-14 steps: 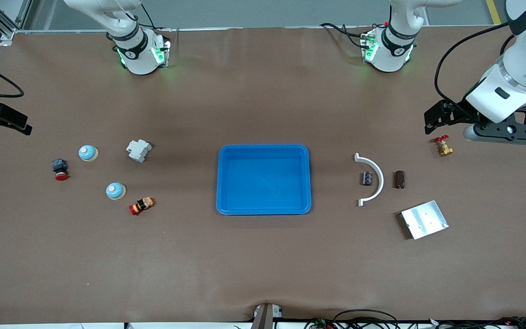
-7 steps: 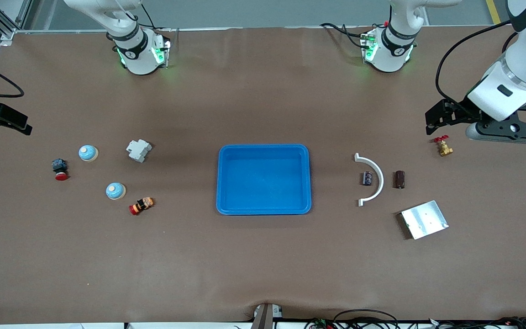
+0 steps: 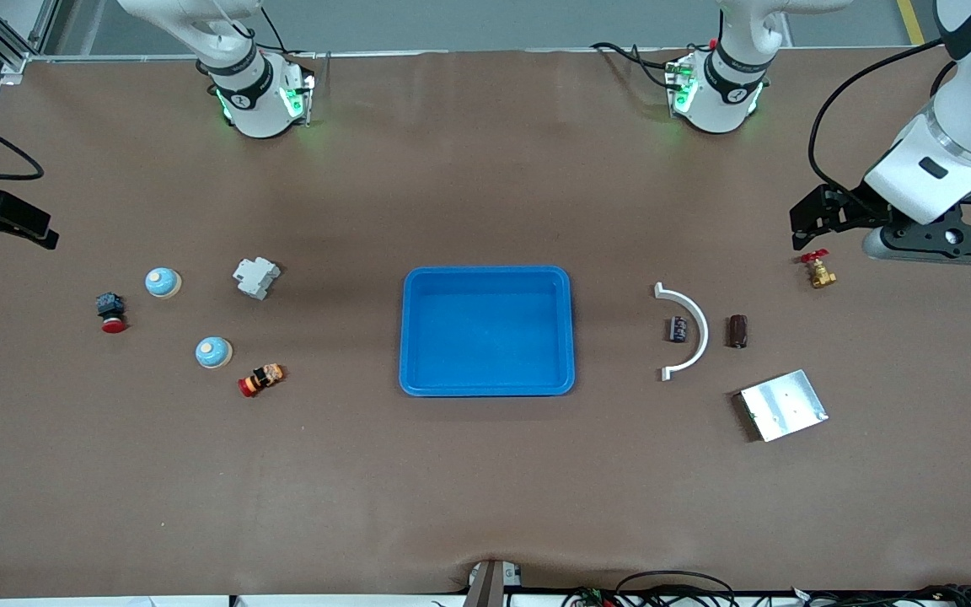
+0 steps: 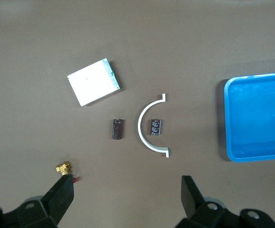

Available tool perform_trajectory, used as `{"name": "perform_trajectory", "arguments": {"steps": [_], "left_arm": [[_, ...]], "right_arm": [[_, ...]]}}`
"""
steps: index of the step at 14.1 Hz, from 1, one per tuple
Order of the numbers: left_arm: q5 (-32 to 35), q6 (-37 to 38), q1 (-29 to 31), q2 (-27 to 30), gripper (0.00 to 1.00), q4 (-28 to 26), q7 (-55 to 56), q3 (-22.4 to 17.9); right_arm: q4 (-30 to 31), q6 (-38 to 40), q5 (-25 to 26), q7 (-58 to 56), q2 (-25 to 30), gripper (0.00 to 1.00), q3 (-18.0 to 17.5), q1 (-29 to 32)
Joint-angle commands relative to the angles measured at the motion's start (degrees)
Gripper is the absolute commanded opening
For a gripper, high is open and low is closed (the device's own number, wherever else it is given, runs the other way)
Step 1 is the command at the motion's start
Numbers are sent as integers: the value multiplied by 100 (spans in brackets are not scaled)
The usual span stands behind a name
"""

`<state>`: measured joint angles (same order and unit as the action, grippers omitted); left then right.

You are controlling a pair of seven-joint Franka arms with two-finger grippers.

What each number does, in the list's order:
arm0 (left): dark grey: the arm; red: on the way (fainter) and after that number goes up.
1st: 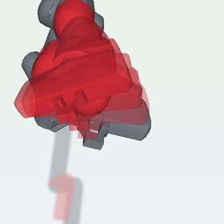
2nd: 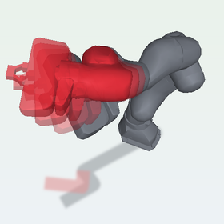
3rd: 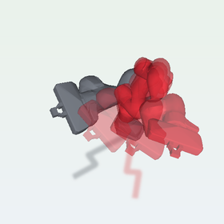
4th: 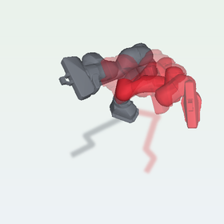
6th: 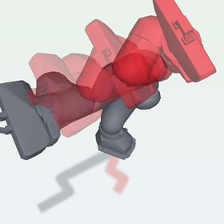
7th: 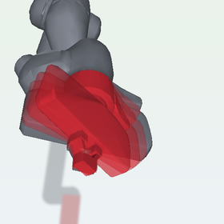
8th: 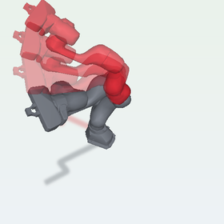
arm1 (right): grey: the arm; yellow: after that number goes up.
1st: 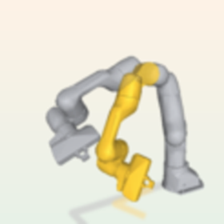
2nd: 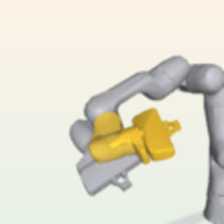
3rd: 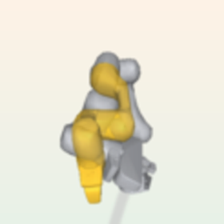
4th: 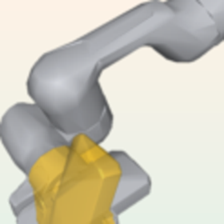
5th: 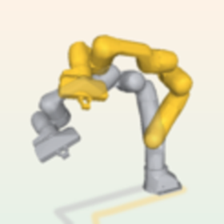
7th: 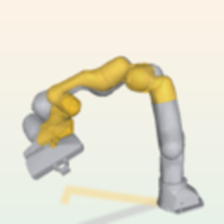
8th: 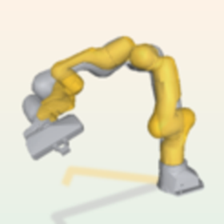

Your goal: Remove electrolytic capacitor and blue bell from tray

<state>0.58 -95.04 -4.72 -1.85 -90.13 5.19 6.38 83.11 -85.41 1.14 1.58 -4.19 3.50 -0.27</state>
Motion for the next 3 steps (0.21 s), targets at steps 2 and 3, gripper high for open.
{"name": "perform_trajectory", "arguments": {"steps": [2, 3], "left_arm": [[109, 21, 15, -52, 100, 84, -133, 12], [109, 21, 15, -52, 100, 84, -133, 3]], "right_arm": [[-49, 51, 17, 0, -11, 100, 1, -17], [-49, 51, 17, 0, -11, 100, 1, -17]]}}
